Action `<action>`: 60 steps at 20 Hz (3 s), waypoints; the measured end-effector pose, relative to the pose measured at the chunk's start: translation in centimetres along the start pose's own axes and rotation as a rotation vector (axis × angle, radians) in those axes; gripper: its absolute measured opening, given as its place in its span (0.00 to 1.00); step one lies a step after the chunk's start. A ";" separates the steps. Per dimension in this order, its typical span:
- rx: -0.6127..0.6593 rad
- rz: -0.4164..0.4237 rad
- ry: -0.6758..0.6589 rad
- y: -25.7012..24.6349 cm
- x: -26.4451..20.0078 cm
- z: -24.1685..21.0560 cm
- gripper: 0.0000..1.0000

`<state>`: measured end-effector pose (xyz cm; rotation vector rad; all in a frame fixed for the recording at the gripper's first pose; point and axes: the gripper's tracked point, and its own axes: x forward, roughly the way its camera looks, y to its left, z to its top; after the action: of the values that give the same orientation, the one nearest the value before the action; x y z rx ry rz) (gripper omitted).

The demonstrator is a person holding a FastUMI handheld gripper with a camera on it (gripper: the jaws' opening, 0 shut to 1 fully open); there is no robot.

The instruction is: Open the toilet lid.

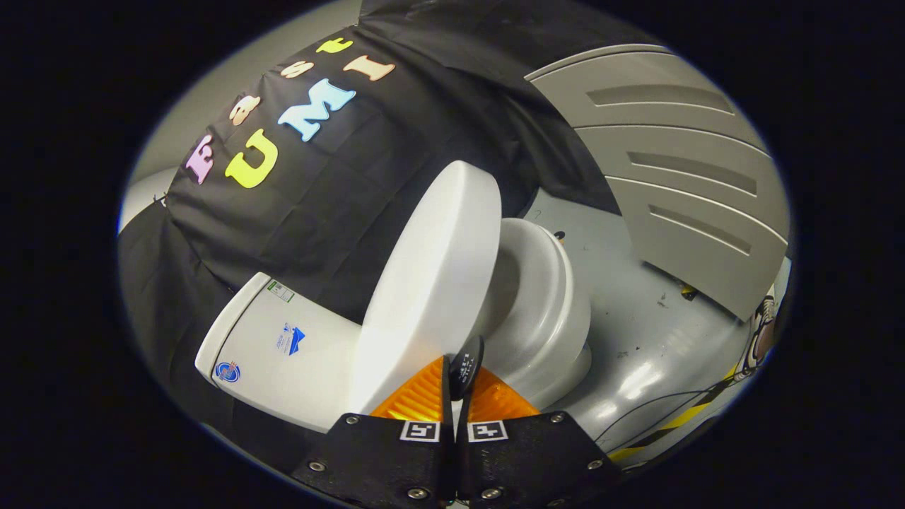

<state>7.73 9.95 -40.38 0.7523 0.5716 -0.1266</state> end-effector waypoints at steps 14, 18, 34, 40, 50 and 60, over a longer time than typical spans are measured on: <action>-0.295 -0.143 0.023 7.1 -2.7 2.7 0.00; -0.353 -0.187 0.008 8.7 -3.1 2.9 0.00; -0.559 -0.272 -0.146 17.0 -4.9 2.6 0.00; -0.669 -0.273 -0.178 20.4 -5.0 2.0 0.00; -0.792 -0.242 -0.222 26.2 -4.9 -0.2 0.00; -0.913 -0.167 -0.230 31.6 -4.1 -3.8 0.00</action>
<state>12.30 35.26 -21.13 -0.1973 0.4075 -0.0899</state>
